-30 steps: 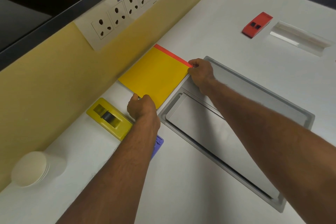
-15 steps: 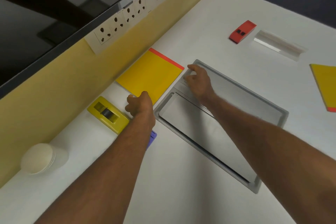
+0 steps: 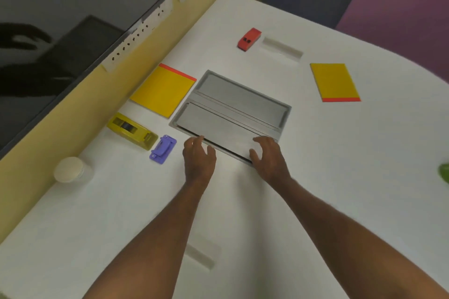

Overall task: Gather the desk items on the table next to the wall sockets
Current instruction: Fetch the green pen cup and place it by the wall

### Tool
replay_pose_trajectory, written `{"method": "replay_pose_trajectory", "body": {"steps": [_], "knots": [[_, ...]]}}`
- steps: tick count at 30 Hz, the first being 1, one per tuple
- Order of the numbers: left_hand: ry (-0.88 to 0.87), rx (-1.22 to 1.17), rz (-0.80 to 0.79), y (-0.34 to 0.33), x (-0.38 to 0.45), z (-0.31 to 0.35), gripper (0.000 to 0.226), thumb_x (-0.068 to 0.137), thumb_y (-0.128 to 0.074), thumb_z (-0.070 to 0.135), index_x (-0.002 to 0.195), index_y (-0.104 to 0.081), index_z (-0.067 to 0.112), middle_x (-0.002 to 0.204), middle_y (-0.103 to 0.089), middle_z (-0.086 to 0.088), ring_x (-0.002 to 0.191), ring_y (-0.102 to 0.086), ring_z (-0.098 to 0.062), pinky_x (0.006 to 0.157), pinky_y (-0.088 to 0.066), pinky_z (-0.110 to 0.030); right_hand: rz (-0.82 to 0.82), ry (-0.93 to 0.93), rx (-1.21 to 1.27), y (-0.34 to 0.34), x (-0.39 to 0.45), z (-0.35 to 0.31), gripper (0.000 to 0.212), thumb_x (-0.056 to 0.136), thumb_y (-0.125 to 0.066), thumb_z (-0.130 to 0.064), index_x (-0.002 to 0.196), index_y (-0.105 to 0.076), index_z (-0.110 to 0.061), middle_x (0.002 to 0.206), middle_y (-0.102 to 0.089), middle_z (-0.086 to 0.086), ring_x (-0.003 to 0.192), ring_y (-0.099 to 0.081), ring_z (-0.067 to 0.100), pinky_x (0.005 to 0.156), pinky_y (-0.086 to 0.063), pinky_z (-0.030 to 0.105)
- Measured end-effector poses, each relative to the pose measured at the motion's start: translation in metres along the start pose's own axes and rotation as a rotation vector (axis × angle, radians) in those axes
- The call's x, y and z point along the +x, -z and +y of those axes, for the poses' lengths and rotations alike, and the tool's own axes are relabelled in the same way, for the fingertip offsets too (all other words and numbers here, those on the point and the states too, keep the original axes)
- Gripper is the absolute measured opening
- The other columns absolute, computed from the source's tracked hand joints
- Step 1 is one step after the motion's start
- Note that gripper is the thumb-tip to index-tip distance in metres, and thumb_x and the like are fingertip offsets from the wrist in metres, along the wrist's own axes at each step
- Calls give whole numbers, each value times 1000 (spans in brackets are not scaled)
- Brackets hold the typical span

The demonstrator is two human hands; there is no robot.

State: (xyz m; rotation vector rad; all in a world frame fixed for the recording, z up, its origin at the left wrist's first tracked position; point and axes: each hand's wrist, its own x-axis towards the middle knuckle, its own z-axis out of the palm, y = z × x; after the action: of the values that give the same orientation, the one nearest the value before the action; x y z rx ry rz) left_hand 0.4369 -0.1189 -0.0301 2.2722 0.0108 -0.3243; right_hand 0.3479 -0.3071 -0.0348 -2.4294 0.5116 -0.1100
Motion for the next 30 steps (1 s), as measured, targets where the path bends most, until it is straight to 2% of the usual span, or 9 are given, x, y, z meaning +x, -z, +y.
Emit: {"method": "replay_pose_trajectory", "body": {"steps": [2, 6, 10, 13, 21, 30], "knots": [[-50, 55, -40, 0, -39, 3, 44, 98, -55, 21, 140, -52, 6, 147, -46, -14, 135, -43, -29, 110, -37, -36, 9, -33, -12, 23, -45, 9, 35, 94, -64, -17, 127, -60, -7, 129, -60, 8, 123, -55, 31, 105, -43, 39], [-123, 131, -102, 1, -114, 10, 44, 98, -55, 21, 139, -53, 6, 147, -45, -12, 135, -42, -31, 112, -37, -40, -14, -128, -92, 61, -133, 24, 42, 96, -63, -22, 135, -57, -6, 140, -55, 11, 131, -50, 31, 109, -40, 38], [-219, 188, -154, -5, -188, 18, 44, 97, -56, 22, 138, -53, 6, 146, -47, -9, 134, -43, -29, 110, -38, -39, -38, -227, -155, 90, -222, 42, 48, 99, -58, -32, 142, -51, -11, 150, -46, 6, 139, -42, 28, 111, -39, 37], [-281, 234, -197, -14, -244, 20, 44, 97, -56, 22, 138, -53, 7, 146, -47, -8, 134, -42, -28, 110, -39, -38, -83, -267, -231, 109, -286, 59, 53, 101, -53, -38, 148, -44, -15, 157, -38, 4, 146, -34, 22, 116, -33, 32], [-496, 421, -274, -47, -396, 9, 44, 95, -58, 21, 136, -56, 3, 142, -53, -13, 130, -50, -32, 109, -39, -36, -69, -331, -288, 137, -451, 107, 56, 104, -42, -45, 153, -35, -19, 163, -28, 0, 151, -24, 14, 120, -24, 26], [-707, 631, -458, -124, -556, 14, 53, 100, -47, 34, 147, -44, 12, 155, -40, -6, 144, -37, -21, 119, -23, -28, -40, -542, -216, 167, -632, 176, 64, 105, -36, -49, 159, -23, -17, 169, -13, 3, 157, -9, 21, 126, -14, 35]]}}
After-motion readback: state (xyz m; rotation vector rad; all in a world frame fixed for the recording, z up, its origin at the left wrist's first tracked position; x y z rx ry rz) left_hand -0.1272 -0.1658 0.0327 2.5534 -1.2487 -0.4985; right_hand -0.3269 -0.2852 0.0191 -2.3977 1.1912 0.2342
